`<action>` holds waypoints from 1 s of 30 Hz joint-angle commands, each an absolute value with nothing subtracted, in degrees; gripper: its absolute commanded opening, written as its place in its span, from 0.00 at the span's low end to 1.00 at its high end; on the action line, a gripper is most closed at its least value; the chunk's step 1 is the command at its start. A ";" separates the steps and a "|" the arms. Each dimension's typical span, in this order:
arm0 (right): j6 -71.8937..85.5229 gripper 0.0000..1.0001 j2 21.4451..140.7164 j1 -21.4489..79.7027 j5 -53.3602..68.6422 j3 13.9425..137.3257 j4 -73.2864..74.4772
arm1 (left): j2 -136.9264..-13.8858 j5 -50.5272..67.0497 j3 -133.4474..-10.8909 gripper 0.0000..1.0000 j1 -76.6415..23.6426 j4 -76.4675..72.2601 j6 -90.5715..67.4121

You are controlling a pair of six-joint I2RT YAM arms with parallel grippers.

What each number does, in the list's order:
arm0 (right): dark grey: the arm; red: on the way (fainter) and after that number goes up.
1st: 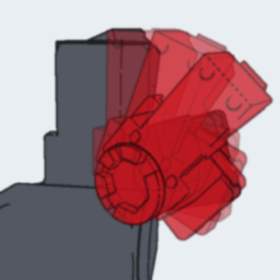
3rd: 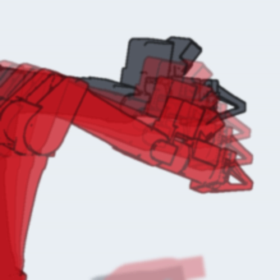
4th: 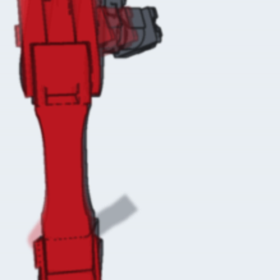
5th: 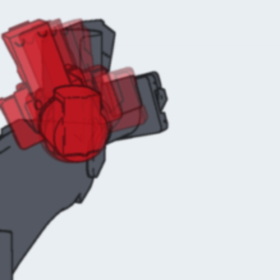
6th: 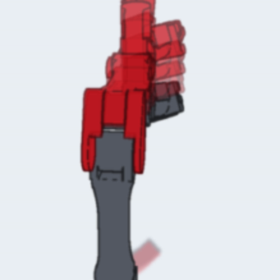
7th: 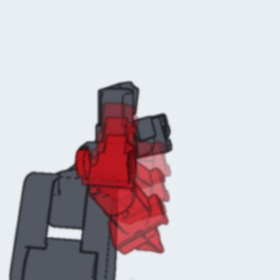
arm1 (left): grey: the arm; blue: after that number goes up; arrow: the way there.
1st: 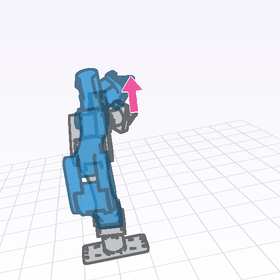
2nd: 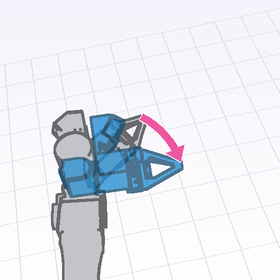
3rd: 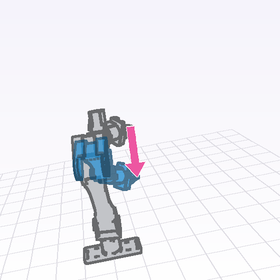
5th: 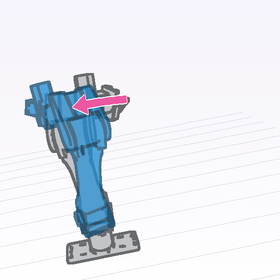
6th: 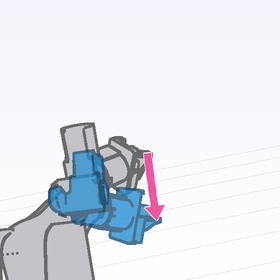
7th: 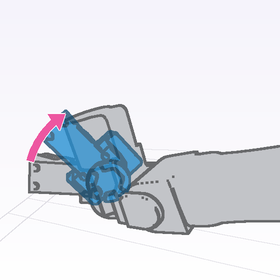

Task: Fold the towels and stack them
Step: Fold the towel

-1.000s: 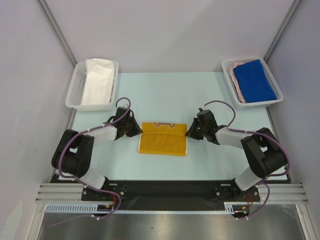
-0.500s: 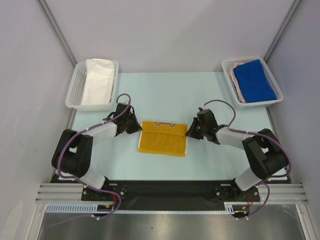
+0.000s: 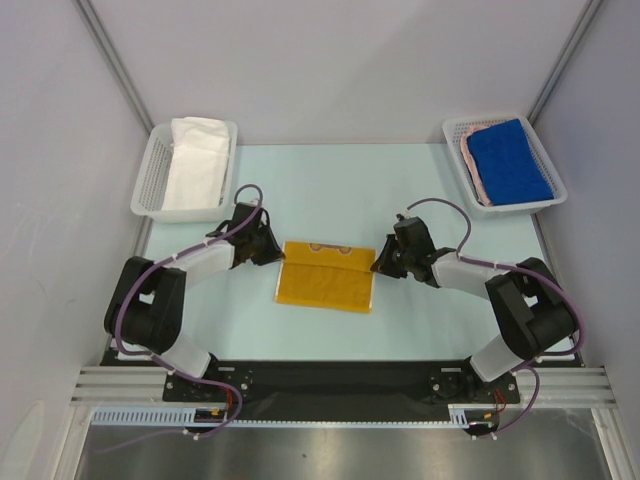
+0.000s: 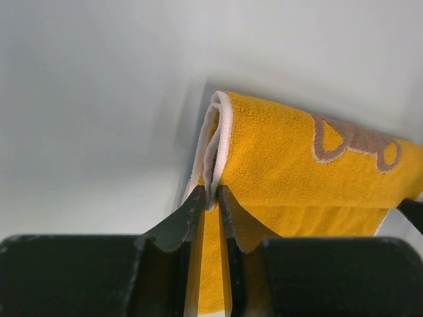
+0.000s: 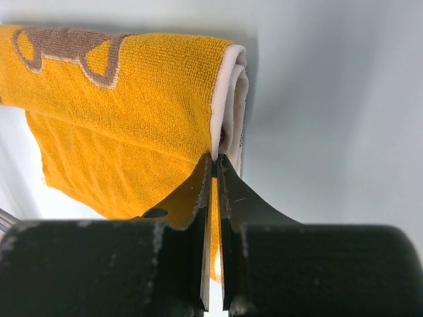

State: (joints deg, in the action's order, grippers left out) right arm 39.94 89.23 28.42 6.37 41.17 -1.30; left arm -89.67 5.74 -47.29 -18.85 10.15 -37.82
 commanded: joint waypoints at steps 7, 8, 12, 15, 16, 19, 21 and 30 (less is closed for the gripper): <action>38.76 0.04 88.07 28.57 6.06 43.24 -1.40 | -91.32 6.24 -50.54 0.17 -19.25 10.37 -36.65; 38.85 0.04 88.07 28.65 6.06 43.16 -1.41 | -91.32 6.24 -50.54 0.15 -19.25 10.28 -36.65; 38.67 0.01 87.80 28.65 6.15 43.42 -1.14 | -91.05 6.41 -50.71 0.04 -19.25 9.84 -37.09; 38.32 0.00 87.19 28.65 6.24 43.94 -0.35 | -90.35 6.59 -50.89 0.00 -19.25 9.85 -37.35; 38.32 0.00 86.93 28.65 6.15 44.03 -0.18 | -90.09 6.77 -50.80 0.00 -19.25 9.84 -37.44; 38.06 0.00 85.70 28.48 6.42 44.21 1.65 | -88.69 6.94 -50.89 0.00 -19.25 10.55 -37.62; 37.88 0.00 84.47 28.48 6.33 44.21 2.19 | -87.28 7.64 -50.89 0.00 -19.25 10.81 -37.79; 36.91 0.00 79.46 28.21 6.50 44.83 6.59 | -82.09 9.14 -50.45 0.00 -19.16 13.10 -38.23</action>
